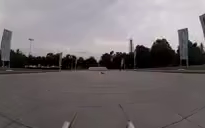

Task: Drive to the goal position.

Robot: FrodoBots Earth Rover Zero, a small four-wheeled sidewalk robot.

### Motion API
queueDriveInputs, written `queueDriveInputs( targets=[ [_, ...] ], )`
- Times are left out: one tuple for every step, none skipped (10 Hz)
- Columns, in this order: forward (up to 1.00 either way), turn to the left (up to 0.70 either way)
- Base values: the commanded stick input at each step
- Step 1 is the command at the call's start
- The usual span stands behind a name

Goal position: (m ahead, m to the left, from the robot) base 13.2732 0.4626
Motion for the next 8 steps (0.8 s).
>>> queueDriveInputs(
  targets=[
    [0.6, 0.0],
    [0.6, 0.0],
    [0.6, 0.0],
    [0.6, 0.0],
    [0.6, 0.0],
    [0.6, 0.0],
    [0.6, 0.0],
    [0.6, 0.0]
  ],
)
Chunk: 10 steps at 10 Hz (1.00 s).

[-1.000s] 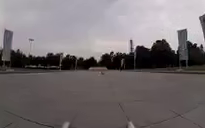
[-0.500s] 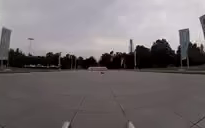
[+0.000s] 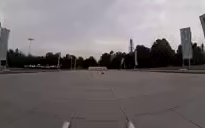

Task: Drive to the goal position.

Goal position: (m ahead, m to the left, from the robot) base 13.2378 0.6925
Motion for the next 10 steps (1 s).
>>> queueDriveInputs(
  targets=[
    [0.6, 0.0],
    [0.6, 0.0],
    [0.6, 0.0],
    [0.6, 0.0],
    [0.6, 0.0],
    [0.6, 0.0],
    [0.6, 0.0],
    [0.6, 0.0],
    [0.6, 0.0],
    [0.6, 0.0]
  ],
)
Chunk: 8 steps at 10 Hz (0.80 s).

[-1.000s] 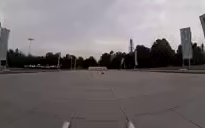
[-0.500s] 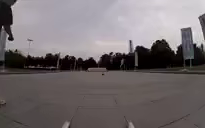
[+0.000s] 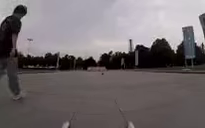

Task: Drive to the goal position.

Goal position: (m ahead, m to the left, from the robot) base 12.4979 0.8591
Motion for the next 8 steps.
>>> queueDriveInputs(
  targets=[
    [0.6, 0.0],
    [0.6, 0.0],
    [0.6, 0.0],
    [0.6, 0.0],
    [0.6, 0.0],
    [0.6, 0.0],
    [0.6, 0.0],
    [0.6, 0.0]
  ],
)
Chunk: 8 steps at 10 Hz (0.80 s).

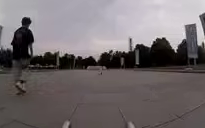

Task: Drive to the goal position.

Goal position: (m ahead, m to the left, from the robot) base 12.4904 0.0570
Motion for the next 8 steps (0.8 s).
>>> queueDriveInputs(
  targets=[
    [0.6, 0.0],
    [0.6, 0.0],
    [0.6, 0.0],
    [0.6, 0.0],
    [0.6, 0.0],
    [0.6, 0.0],
    [0.6, 0.0],
    [0.6, 0.0]
  ],
)
